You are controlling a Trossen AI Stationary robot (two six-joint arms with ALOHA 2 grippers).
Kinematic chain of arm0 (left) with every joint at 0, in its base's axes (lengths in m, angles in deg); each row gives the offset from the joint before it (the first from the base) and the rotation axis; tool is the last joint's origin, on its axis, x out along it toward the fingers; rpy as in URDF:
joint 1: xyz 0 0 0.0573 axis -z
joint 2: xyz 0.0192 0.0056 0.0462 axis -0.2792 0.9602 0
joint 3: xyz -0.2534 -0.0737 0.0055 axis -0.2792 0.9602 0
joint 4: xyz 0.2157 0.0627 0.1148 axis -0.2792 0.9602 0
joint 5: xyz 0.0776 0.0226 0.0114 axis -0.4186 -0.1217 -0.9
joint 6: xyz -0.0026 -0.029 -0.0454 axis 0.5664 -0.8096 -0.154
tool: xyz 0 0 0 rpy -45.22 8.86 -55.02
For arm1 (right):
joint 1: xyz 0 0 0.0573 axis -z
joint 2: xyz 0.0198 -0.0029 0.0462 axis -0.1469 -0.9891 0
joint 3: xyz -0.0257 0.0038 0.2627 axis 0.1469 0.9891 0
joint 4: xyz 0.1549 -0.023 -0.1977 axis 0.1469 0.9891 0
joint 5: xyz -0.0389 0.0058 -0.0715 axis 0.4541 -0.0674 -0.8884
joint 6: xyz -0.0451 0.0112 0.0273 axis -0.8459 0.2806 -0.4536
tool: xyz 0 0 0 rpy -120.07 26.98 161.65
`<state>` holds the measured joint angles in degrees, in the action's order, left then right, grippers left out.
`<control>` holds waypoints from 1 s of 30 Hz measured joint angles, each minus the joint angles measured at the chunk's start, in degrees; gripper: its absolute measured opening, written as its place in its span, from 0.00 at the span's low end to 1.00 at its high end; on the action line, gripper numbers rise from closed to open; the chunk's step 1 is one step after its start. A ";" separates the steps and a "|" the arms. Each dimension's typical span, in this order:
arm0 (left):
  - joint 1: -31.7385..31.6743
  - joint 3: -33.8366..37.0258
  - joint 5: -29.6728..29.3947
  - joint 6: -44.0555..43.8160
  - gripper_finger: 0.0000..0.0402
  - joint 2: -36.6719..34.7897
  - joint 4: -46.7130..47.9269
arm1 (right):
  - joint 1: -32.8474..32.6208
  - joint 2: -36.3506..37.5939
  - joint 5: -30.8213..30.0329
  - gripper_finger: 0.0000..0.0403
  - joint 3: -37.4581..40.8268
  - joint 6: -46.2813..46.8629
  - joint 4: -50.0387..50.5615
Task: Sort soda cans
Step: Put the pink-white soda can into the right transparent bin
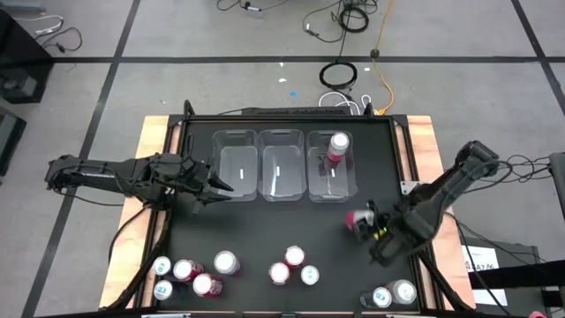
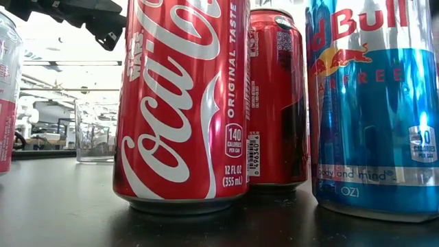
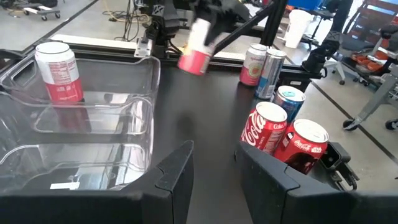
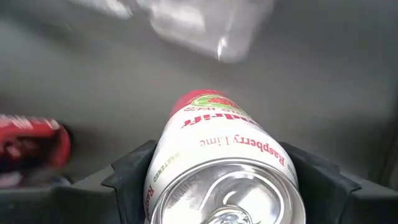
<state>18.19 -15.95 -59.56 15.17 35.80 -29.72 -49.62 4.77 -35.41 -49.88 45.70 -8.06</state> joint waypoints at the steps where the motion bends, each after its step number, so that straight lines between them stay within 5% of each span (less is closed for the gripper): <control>1: -0.02 0.00 0.00 0.00 0.33 0.00 0.00 | 1.84 0.63 -1.40 0.70 -0.80 -3.15 0.00; 8: -0.02 0.00 -0.02 0.02 0.33 0.00 0.00 | 17.27 2.37 -5.88 0.70 -8.95 -28.32 -0.71; 16: -0.02 0.00 -0.02 0.04 0.33 0.00 0.03 | 39.16 -0.44 3.46 0.70 -12.06 -53.54 -9.32; 21: 0.00 0.00 -0.02 0.03 0.33 0.00 0.04 | 48.09 -5.93 8.97 0.70 -12.08 -57.53 -12.84; 30: -0.02 0.00 -0.02 0.04 0.33 0.00 0.07 | 53.31 -13.42 10.50 0.70 -12.10 -66.24 -21.37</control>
<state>18.17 -15.95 -59.58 15.22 35.80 -29.66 3.69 -8.64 -24.91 -61.99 -20.53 -29.43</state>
